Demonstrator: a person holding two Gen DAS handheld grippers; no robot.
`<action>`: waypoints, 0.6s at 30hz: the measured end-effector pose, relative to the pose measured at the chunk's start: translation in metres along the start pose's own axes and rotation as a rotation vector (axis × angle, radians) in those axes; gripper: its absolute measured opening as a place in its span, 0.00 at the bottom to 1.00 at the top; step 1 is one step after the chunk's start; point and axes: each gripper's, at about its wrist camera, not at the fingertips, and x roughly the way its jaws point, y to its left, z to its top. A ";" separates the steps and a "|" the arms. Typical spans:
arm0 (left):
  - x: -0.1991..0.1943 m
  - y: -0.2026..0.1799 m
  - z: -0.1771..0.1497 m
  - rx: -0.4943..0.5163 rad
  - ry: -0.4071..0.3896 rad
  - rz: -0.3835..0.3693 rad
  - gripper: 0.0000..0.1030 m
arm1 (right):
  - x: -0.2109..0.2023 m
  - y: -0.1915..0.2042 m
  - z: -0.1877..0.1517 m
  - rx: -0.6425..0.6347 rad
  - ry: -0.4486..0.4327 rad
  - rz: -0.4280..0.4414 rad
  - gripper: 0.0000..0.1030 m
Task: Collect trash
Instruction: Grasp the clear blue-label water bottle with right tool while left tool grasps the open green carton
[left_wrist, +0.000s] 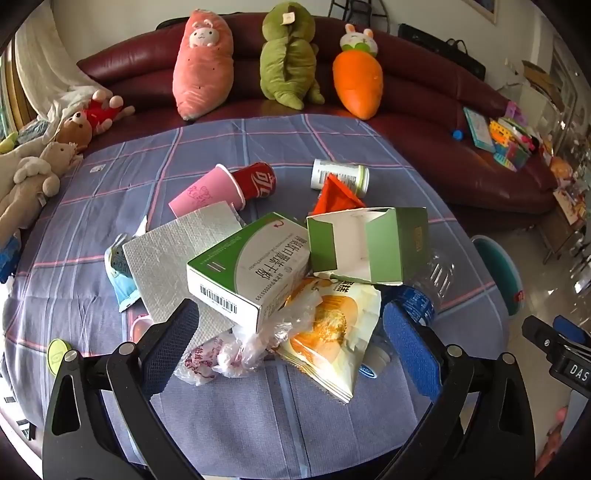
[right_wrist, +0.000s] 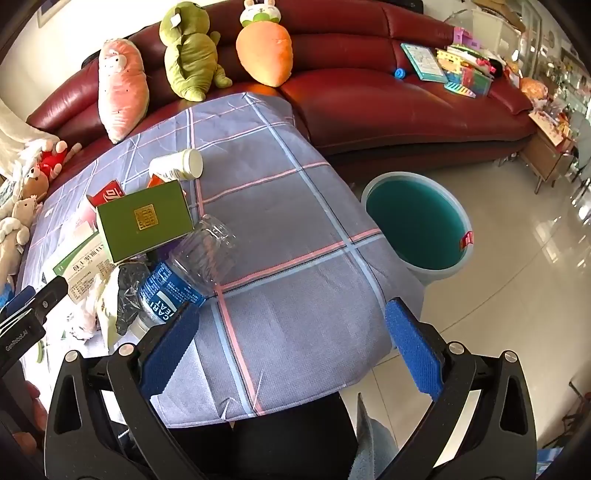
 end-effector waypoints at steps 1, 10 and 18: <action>0.000 0.001 -0.002 0.000 -0.002 0.001 0.97 | 0.000 0.000 0.000 0.000 0.001 -0.001 0.94; 0.001 0.008 0.000 -0.011 0.007 -0.003 0.97 | 0.003 0.002 -0.001 -0.007 0.007 -0.005 0.94; 0.002 0.008 -0.001 -0.011 0.006 -0.003 0.97 | 0.007 0.003 -0.002 -0.009 0.012 -0.009 0.94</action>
